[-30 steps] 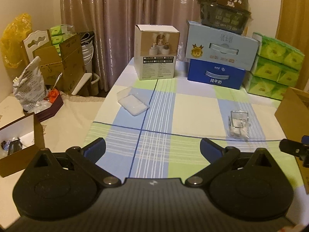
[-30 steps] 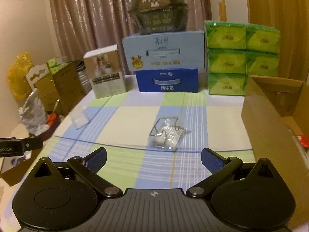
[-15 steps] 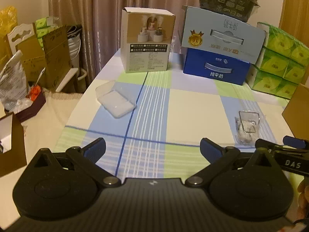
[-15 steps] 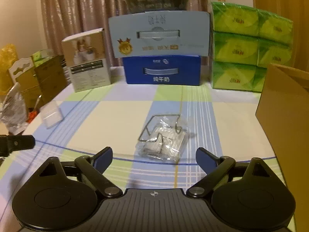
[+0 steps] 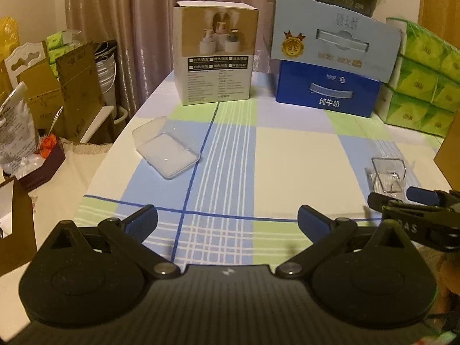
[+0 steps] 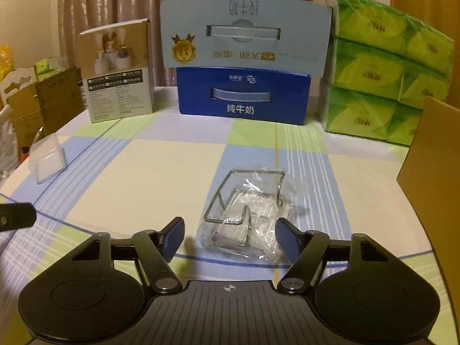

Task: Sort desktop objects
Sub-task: 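Grasp the wrapped wire holder with the right tool while the left tool approaches the clear tray, then grasp the clear plastic tray with the left tool while the right tool holds the wire holder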

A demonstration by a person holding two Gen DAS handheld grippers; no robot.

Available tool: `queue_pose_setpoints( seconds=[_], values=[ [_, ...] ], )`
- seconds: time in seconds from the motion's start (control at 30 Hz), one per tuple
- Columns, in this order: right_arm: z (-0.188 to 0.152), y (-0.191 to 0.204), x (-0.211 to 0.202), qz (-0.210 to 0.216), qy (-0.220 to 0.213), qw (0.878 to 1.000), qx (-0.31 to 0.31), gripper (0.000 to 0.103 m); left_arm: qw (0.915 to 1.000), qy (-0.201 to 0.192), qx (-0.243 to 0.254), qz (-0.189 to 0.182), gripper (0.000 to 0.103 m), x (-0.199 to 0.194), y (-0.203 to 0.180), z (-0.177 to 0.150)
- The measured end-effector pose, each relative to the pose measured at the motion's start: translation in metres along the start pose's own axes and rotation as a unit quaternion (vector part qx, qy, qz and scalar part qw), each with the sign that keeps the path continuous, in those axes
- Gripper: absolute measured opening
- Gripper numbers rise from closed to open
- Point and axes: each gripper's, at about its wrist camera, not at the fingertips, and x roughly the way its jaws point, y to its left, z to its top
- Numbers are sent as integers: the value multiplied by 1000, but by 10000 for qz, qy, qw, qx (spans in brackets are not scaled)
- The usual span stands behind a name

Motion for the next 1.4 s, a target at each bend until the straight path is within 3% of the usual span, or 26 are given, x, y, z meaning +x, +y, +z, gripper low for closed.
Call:
queue_pose_setpoints(
  seconds=[0.57,0.8,0.97,1.23,1.4],
  values=[
    [0,11,9,-217,-61,9992,-341,29,10000,11,-57,-46,102,12,7,0],
    [9,16,18,136,-86,9989,-436,27,9991,-10,-429,29,102,19,29,7],
    [21,27,29,619,-131,9967,-504,27,9979,-34,-640,75,102,29,45,11],
    [33,52,48,1393,-217,9865,-828,27,9974,-164,-655,248,102,50,58,29],
    [41,60,61,1578,-232,9832,-888,27,9981,-157,-502,328,101,67,56,37]
  ],
)
